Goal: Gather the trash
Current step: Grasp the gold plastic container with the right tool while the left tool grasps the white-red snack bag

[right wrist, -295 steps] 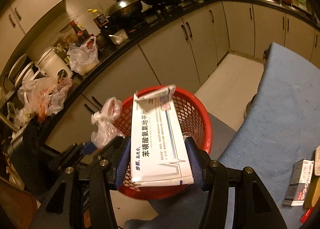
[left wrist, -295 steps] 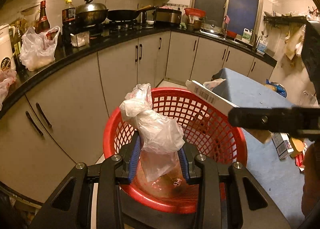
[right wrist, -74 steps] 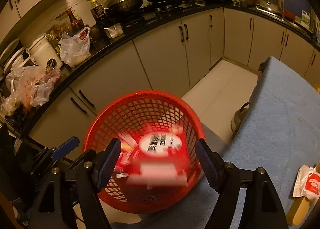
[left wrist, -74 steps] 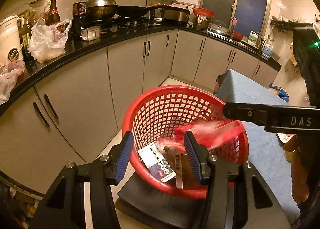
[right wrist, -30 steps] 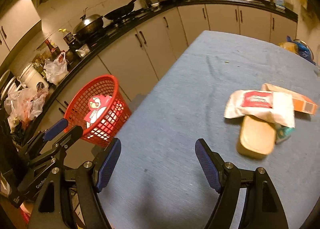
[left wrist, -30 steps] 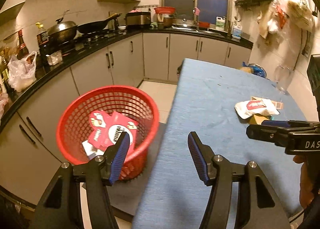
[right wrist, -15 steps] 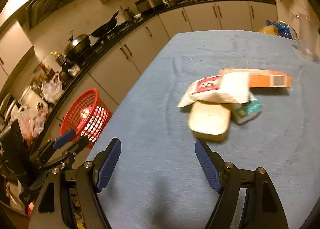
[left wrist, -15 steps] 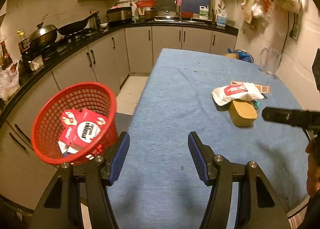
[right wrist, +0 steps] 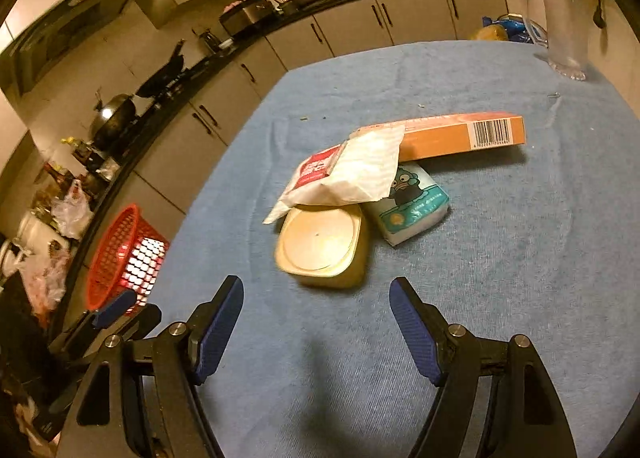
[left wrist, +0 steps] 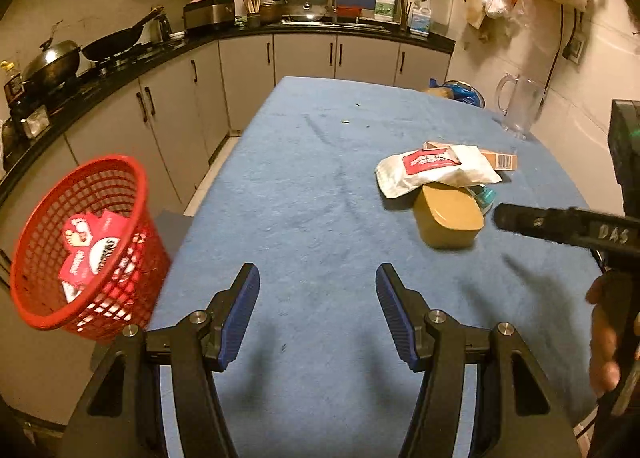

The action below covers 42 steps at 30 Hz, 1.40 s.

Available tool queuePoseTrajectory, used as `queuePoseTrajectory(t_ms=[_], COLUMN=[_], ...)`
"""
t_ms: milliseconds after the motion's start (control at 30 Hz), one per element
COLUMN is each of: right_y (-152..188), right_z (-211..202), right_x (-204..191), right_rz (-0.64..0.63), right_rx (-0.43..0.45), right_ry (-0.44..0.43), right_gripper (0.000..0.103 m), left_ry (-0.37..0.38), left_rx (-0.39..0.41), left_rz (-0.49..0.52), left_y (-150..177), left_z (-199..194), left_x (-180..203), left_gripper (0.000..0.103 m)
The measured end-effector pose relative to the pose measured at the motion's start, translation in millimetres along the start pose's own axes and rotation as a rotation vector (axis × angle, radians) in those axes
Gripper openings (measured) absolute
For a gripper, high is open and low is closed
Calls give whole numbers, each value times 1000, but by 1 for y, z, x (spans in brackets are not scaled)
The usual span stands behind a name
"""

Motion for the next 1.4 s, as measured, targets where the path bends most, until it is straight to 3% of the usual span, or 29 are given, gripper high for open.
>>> queuePoseTrajectory(t_ms=[433,500,767,833,1067,1233,1333,1400], right_y=[-24,-25,-17,-10,8,13,16,18], right_z=[60,67,35,21,-28,-46,-50,-50], right_x=[-24,-20,7,18,60,76,83,85], right_rz=[-96,-96,-60,-45,32,66,70,75], right_rx=[-59,-77,-41,-30,38,68,75,72], right_ry=[228,277,203,190,154,117,98,84], right_gripper=[80,73,70,70,70,70,70,70], left_ry=[-9,4,63,90,197,347,420,426], left_rx=[-1,-11,-39,-55,-129,-235,-306,-341], left_rz=[-47,-46,-12,6,29,-117,-287,-399], left_y=[-3,-6,-24,-30,-55,-76,-81,-84], left_z=[9,11,16,22,49,75,95,110], left_x=[-33,-34,-10,5,53,67,68,67], left_gripper=[60,60,60,66,66,66,67,67])
Point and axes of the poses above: each gripper's, at about its wrist camera, not at the fingertips, and z roughly the way its jaws point, x to its right, y to its underside, the point moved 5 cm from there along z, roughly the way its jaws point, and after that the axes turned 9 degrees about -x, right-handed, at the moved point
